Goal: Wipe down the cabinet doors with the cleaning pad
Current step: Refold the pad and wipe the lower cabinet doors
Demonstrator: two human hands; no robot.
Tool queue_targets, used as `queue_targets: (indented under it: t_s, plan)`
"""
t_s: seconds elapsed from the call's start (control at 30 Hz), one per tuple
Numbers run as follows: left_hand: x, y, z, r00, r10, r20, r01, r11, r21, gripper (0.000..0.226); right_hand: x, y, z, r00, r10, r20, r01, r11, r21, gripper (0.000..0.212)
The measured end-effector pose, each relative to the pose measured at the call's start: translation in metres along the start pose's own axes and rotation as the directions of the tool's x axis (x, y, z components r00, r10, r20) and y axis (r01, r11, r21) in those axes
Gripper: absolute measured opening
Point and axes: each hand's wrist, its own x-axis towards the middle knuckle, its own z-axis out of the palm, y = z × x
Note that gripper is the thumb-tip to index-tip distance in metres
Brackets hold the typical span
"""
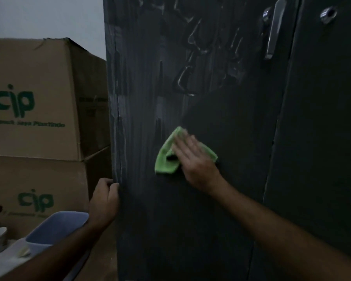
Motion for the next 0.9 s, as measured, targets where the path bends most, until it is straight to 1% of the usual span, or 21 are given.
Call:
queue_targets:
  t_s: [0.03,0.07,0.13,0.17,0.23,0.3,0.33,0.37,0.4,0.43,0.47,0.5,0.53,0.57,0.6,0.67,0.73,0.8,0.83,0.87,0.9]
  plan:
    - [0.002,-0.001,-0.002,1.000,0.001,0.001,-0.001,1.000,0.001,0.032,-0.025,0.001,0.000,0.986,-0.132,0.106,0.133,0.991,-0.005,0.056]
    - [0.005,-0.004,-0.003,1.000,0.012,0.001,-0.012,1.000,0.004,0.032,-0.046,0.008,-0.005,0.963,-0.196,0.186,0.201,0.980,-0.007,0.057]
    - [0.007,-0.007,-0.002,0.999,0.034,-0.001,-0.034,0.999,0.016,0.034,-0.060,0.030,-0.016,0.968,-0.155,0.195,0.161,0.987,-0.018,0.057]
    - [0.007,-0.007,-0.002,1.000,0.028,-0.008,-0.028,1.000,0.013,0.035,-0.054,0.040,-0.018,0.986,-0.082,0.148,0.087,0.996,-0.030,0.056]
    - [0.011,-0.012,-0.001,1.000,0.003,-0.024,-0.003,1.000,0.017,0.030,-0.015,0.041,-0.016,0.988,0.154,0.006,-0.153,0.987,-0.054,0.057]
    - [0.016,-0.019,-0.001,0.998,0.058,-0.002,-0.057,0.994,0.097,0.027,0.035,0.014,-0.005,0.912,0.398,-0.103,-0.400,0.916,-0.002,0.058]
    - [0.021,-0.023,-0.002,0.997,0.076,0.019,-0.078,0.990,0.116,0.036,0.051,-0.006,0.005,0.880,0.456,-0.130,-0.453,0.890,0.051,0.057]
    - [0.022,-0.022,-0.004,0.999,0.030,0.038,-0.031,0.999,0.026,0.051,0.055,-0.028,0.017,0.888,0.435,-0.145,-0.428,0.900,0.081,0.055]
    - [0.023,-0.019,-0.006,0.998,-0.034,0.058,0.040,0.992,-0.117,0.062,0.050,-0.051,0.029,0.931,0.338,-0.135,-0.330,0.941,0.077,0.052]
    - [0.023,-0.018,-0.009,0.993,-0.094,0.078,0.110,0.965,-0.236,0.066,0.033,-0.073,0.040,0.981,0.177,-0.079,-0.173,0.983,0.052,0.050]
    - [0.023,-0.017,-0.010,0.985,-0.137,0.109,0.165,0.929,-0.332,0.066,0.010,-0.091,0.047,0.999,-0.020,0.026,0.019,0.999,0.038,0.049]
    - [0.025,-0.015,-0.011,0.976,-0.175,0.133,0.213,0.900,-0.380,0.068,-0.013,-0.100,0.049,0.969,-0.201,0.143,0.196,0.980,0.043,0.049]
    - [0.025,-0.014,-0.013,0.966,-0.203,0.161,0.253,0.873,-0.417,0.072,-0.032,-0.101,0.046,0.911,-0.327,0.250,0.323,0.945,0.059,0.050]
    - [0.027,-0.014,-0.015,0.955,-0.237,0.176,0.292,0.846,-0.446,0.073,-0.043,-0.095,0.041,0.864,-0.393,0.313,0.390,0.918,0.075,0.052]
    - [0.029,-0.015,-0.015,0.946,-0.266,0.188,0.324,0.820,-0.472,0.071,-0.042,-0.084,0.037,0.852,-0.409,0.327,0.407,0.910,0.078,0.054]
    - [0.035,-0.020,-0.013,0.931,-0.300,0.206,0.364,0.788,-0.496,0.064,-0.014,-0.064,0.033,0.923,-0.311,0.226,0.308,0.950,0.049,0.054]
    - [0.040,-0.022,-0.010,0.918,-0.330,0.218,0.395,0.760,-0.517,0.061,0.039,-0.060,0.031,0.996,-0.052,0.076,0.047,0.997,0.067,0.052]
    - [0.044,-0.024,-0.009,0.909,-0.352,0.224,0.417,0.740,-0.528,0.060,0.084,-0.081,0.039,0.987,0.163,-0.006,-0.160,0.974,0.163,0.048]
    - [0.044,-0.024,-0.010,0.911,-0.358,0.207,0.412,0.741,-0.531,0.057,0.094,-0.097,0.048,0.984,0.175,-0.020,-0.167,0.964,0.207,0.047]
    - [0.044,-0.025,-0.013,0.918,-0.360,0.168,0.392,0.755,-0.526,0.053,0.092,-0.113,0.058,0.994,0.104,-0.014,-0.098,0.969,0.228,0.046]
    - [0.043,-0.026,-0.017,0.924,-0.360,0.130,0.373,0.772,-0.514,0.050,0.081,-0.127,0.068,0.999,-0.040,0.026,0.033,0.972,0.234,0.046]
